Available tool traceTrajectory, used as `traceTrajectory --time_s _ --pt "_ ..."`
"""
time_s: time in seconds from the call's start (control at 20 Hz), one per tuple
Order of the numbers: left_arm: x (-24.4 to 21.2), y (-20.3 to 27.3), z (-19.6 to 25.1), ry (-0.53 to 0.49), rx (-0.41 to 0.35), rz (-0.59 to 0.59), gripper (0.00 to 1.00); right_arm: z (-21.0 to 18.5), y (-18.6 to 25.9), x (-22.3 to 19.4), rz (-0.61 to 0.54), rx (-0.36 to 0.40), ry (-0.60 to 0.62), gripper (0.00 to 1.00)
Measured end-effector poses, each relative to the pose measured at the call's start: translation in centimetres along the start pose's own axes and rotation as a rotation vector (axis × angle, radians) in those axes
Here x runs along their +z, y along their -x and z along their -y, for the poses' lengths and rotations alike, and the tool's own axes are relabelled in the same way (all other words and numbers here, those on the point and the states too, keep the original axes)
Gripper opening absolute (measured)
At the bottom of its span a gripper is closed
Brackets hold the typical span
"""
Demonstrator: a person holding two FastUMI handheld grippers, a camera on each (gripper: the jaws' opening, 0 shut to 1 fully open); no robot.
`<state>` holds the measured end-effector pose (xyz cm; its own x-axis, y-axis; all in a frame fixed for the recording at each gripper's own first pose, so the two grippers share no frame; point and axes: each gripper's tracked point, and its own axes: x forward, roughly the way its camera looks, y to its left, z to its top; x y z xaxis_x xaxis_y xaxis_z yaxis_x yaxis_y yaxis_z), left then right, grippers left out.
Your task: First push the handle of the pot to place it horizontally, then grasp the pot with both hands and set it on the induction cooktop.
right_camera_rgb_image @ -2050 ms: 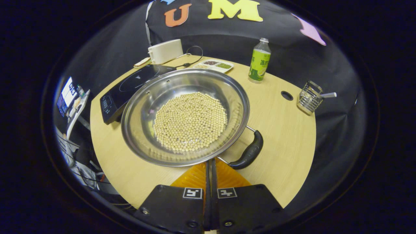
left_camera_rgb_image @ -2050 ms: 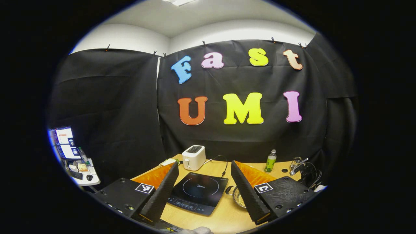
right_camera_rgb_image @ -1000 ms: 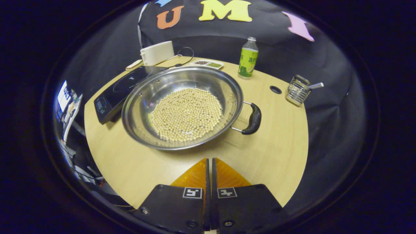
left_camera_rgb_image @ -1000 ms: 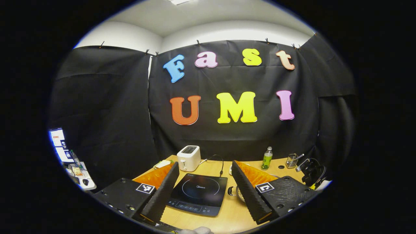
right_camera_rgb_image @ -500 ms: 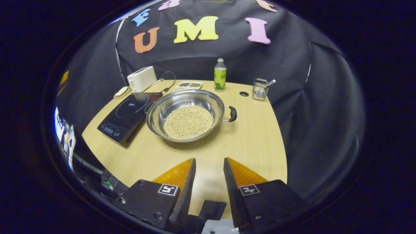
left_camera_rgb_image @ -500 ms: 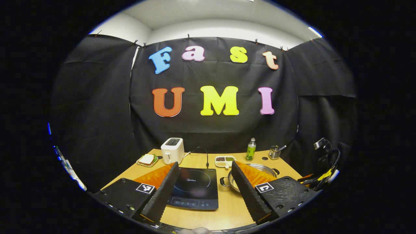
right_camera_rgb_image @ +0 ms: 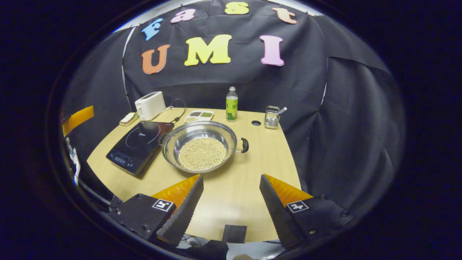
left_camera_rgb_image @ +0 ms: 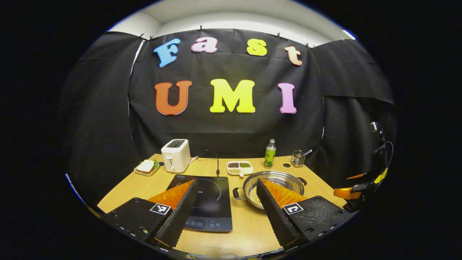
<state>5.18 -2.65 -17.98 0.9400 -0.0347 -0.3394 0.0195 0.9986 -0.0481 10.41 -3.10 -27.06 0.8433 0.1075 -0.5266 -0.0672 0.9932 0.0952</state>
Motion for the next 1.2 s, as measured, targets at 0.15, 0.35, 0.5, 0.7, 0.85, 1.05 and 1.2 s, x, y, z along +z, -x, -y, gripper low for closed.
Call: traceTrajectory --time_s 0.15,0.35,0.5,0.7,0.85,1.05,1.2 --pt "-3.2 -3.6 1.6 0.056 -0.018 -0.087 0.97 0.6 -3.5 0.4 -0.039 0.028 -0.031 1.0" --pt "-7.7 -8.9 1.9 0.052 0.022 -0.212 0.97 1.7 -9.3 1.4 -0.094 0.066 -0.037 0.99" --pt "-10.2 -12.6 2.6 0.028 0.036 -0.28 0.96 2.3 -13.7 2.3 -0.132 0.086 -0.038 1.0" --pt "-12.8 -17.6 2.8 0.014 0.058 -0.345 0.96 2.7 -18.8 3.0 -0.186 0.109 0.011 0.99" --pt "-14.8 -20.2 2.5 0.003 0.08 -0.4 0.96 2.0 -21.6 3.6 -0.213 0.15 0.017 0.99" --pt "-16.2 -22.2 3.0 -0.018 0.079 -0.441 0.96 1.9 -24.5 3.7 -0.25 0.159 0.04 0.98" --pt "-17.0 -22.8 3.6 -0.017 0.069 -0.476 0.96 1.6 -25.9 3.4 -0.271 0.167 0.057 0.98"
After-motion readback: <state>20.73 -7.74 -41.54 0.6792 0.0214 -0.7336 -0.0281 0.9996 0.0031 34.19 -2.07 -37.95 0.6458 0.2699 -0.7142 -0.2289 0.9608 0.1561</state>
